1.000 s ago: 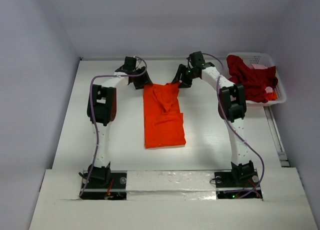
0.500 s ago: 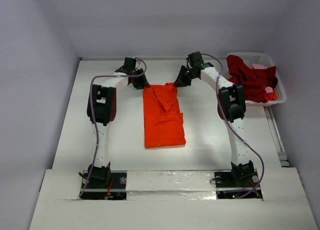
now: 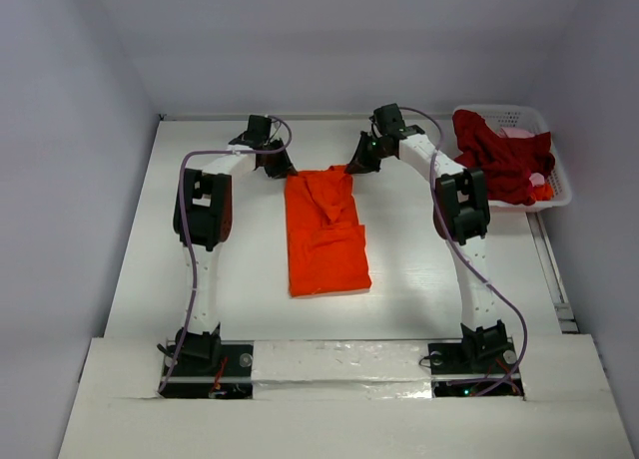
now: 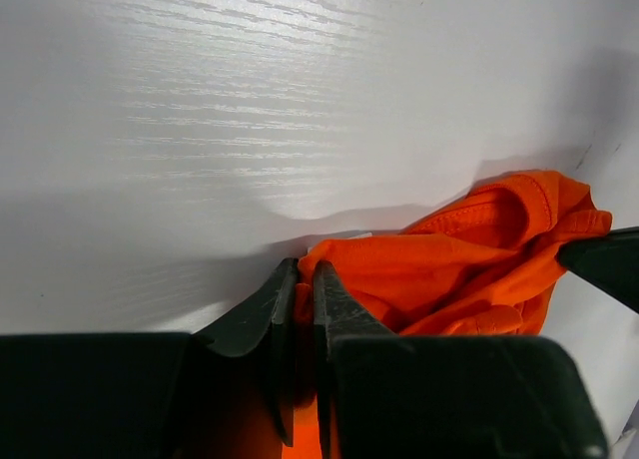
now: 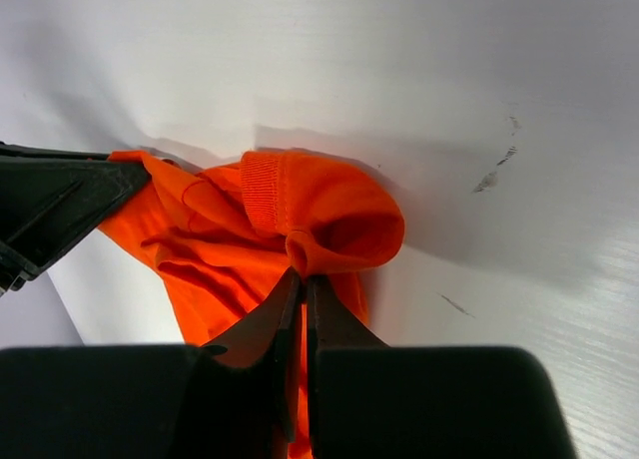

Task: Fold and stack the t-shirts
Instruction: Grab one side of the 2/3 rectangular tshirt with both arms

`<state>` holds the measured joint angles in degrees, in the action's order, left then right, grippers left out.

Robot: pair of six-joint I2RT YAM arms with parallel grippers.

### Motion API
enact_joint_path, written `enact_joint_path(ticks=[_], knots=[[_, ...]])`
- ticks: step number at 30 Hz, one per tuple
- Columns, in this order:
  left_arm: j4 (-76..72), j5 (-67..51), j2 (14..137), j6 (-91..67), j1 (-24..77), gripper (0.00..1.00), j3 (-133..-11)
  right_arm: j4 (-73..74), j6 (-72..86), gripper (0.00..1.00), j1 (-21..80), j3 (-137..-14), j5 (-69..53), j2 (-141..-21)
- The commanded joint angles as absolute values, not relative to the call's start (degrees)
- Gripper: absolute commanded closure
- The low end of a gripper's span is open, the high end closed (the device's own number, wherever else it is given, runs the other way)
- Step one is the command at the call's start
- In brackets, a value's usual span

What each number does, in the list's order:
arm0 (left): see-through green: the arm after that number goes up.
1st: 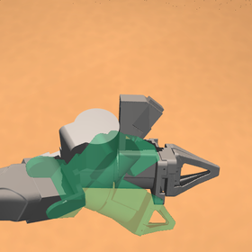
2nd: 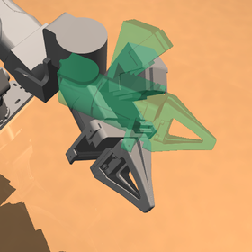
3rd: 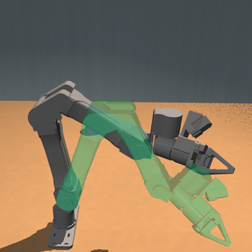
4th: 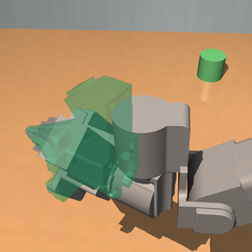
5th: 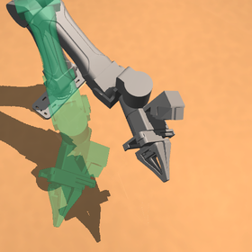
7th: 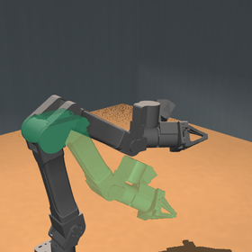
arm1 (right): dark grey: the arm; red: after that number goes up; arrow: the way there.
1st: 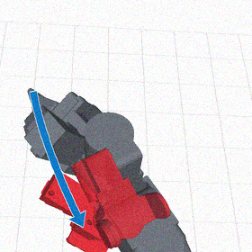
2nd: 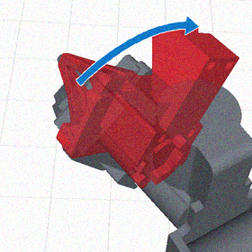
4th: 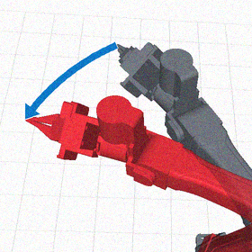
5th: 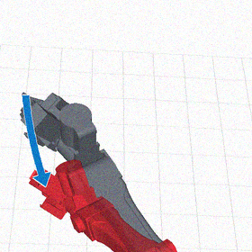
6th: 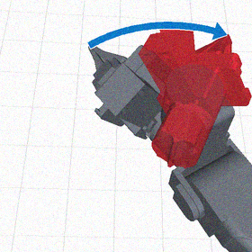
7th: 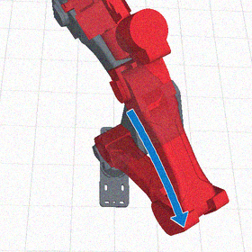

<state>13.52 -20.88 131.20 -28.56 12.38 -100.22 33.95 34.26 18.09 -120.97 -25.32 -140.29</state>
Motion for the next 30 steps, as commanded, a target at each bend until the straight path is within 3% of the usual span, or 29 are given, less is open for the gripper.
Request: enact_joint_path(ticks=[1,12,30], knots=[[14.77,-21.27,128.76,-28.39,12.13,1.00,-100.37,33.05,33.31,1.00,18.98,-121.46,-24.70,-137.99],[15.82,-23.64,123.32,-28.56,12.66,1.00,-99.05,33.75,31.91,1.00,21.27,-120.15,-24.61,-133.07],[22.76,-24.43,110.92,-27.16,14.33,1.00,-96.07,33.13,31.64,1.00,24.08,-104.52,-24.17,-117.26]])
